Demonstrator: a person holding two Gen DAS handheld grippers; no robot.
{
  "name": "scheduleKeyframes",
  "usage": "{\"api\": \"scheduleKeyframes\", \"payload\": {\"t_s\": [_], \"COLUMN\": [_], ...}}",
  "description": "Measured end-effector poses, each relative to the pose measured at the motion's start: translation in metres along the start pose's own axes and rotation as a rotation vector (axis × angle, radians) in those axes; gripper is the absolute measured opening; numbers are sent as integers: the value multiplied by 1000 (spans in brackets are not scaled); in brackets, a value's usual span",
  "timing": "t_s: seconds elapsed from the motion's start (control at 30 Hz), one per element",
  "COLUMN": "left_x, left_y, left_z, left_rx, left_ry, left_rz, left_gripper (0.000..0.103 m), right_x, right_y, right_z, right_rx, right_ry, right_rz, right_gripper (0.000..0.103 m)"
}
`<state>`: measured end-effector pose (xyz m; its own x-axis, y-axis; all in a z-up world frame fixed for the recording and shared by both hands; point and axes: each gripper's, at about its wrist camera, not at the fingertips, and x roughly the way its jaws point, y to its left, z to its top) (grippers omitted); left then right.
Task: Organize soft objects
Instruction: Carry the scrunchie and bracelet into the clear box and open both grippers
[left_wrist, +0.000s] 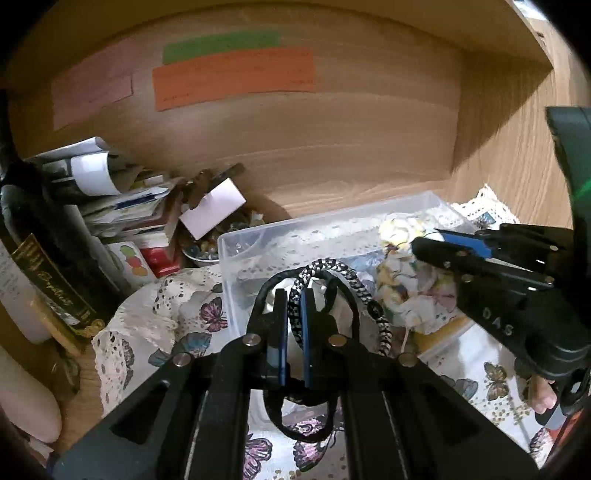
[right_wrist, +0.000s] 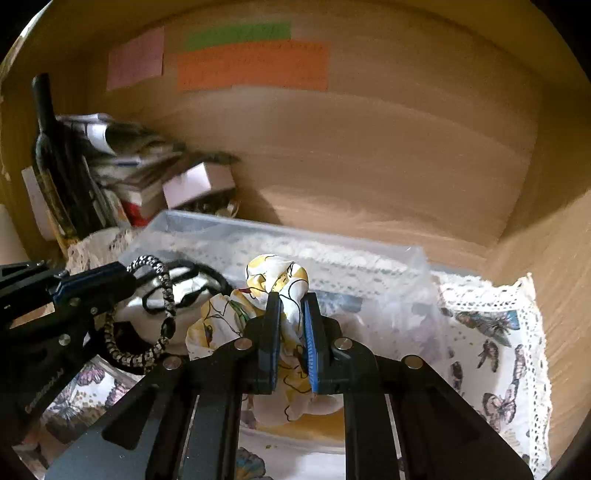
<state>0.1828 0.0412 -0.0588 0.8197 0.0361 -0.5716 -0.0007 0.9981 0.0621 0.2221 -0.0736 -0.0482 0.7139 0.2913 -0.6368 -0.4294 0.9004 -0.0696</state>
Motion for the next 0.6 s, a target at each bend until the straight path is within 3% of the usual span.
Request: {"api": "scheduleKeyframes", "payload": {"t_s": [0.2,0.27,0.4,0.6], "left_x": [6,5,-2,-21], "left_y": [-5,-5,-3,2], "left_z": [-2,-3,-1,2], "left_rx": [12,11,-8,-25], "left_ry": [31,38,37,14], "left_rz": [-22,-31,-58,-77], "left_gripper": [5,6,9,18], "right_x": [9,9,2,-22], "right_y": [5,6,3,0], "right_z": [-2,-2,-1,3], "right_rx": [-21,-27,-8,3], "right_ry": [36,37,20,-40], "right_rz": [0,2,22,29], "right_gripper": [11,17,41,46]}}
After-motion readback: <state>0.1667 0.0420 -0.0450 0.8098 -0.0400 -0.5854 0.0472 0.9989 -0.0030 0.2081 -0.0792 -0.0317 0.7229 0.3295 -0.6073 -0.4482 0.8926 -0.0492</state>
